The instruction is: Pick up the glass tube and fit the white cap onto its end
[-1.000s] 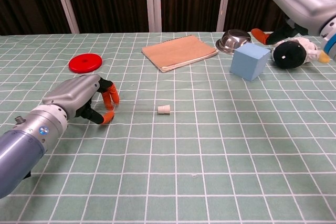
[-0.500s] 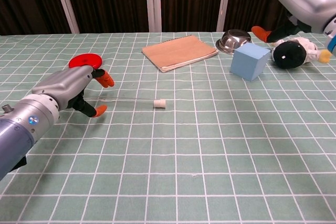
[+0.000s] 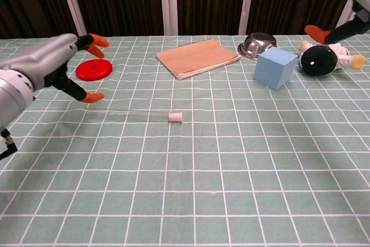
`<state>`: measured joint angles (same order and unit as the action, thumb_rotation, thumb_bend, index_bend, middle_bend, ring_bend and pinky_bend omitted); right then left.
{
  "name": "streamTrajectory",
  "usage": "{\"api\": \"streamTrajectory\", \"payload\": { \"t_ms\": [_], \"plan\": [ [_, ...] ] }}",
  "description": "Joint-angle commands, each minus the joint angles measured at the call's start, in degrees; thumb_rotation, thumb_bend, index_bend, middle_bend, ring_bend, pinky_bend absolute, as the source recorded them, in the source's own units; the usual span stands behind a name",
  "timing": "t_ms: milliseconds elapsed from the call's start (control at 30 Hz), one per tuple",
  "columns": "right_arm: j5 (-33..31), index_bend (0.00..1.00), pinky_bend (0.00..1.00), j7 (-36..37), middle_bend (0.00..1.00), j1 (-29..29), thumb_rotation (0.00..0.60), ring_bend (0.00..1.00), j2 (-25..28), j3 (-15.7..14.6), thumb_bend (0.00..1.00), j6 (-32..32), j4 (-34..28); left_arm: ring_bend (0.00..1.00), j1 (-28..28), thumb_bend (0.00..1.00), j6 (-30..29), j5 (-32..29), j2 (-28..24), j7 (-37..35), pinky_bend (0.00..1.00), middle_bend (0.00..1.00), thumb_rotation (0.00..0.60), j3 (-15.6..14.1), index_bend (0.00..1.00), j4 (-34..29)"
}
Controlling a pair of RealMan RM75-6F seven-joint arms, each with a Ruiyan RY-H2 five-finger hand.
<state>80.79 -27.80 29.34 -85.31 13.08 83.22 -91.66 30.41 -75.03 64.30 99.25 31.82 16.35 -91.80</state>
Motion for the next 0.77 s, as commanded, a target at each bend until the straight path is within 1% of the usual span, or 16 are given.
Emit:
{"api": "streamTrajectory", "payload": {
  "t_ms": [33,167,267,400,533,633,767],
  "plan": [
    [-3.3,0.0,0.0,2.0,0.0,-4.4,0.6,0.0,5.1,-2.4,0.31,0.5,-5.8,0.0,-3.7,0.2,-2.9,3.3,-7.3,-3.0,0.0,0.12,0.6,-1.8,0.1,-6.5],
    [-8.3,0.0,0.0,5.4,0.0,-9.0,0.6,0.0,12.1,-4.8,0.29,-0.9,-13.9,0.0,-8.0,0.17,-5.1,7.4,-15.3,-7.5,0.0,0.1,0.6,-5.3,0.1,-11.4],
    [-8.6,0.0,0.0,8.1,0.0,-11.7,0.6,0.0,16.1,-6.9,0.29,-0.9,-15.9,0.0,-11.3,0.17,-7.3,11.3,-20.4,-10.8,0.0,0.09,0.6,-8.6,0.1,-12.9],
    [-6.3,0.0,0.0,12.3,0.0,-15.8,0.6,0.0,19.4,-10.0,0.29,1.2,-14.9,0.0,-16.1,0.17,-11.1,16.3,-26.2,-16.0,0.0,0.08,0.6,-13.3,0.1,-12.9],
    [-5.3,0.0,0.0,15.5,0.0,-18.9,0.6,0.0,20.8,-11.5,0.29,3.2,-12.9,0.0,-20.1,0.17,-14.9,19.9,-29.5,-20.5,0.0,0.08,0.6,-16.5,0.09,-10.9],
    [-4.9,0.0,0.0,18.0,0.0,-20.8,0.6,0.0,21.6,-12.1,0.29,4.4,-11.6,0.0,-22.6,0.17,-17.5,21.9,-31.1,-23.9,0.0,0.08,0.6,-18.0,0.09,-8.7],
    [-2.6,0.0,0.0,19.6,0.0,-23.0,0.6,0.0,22.0,-12.3,0.29,7.5,-8.6,0.0,-25.3,0.17,-20.7,23.3,-32.7,-27.3,0.0,0.08,0.6,-18.7,0.09,-5.7]
  ]
}}
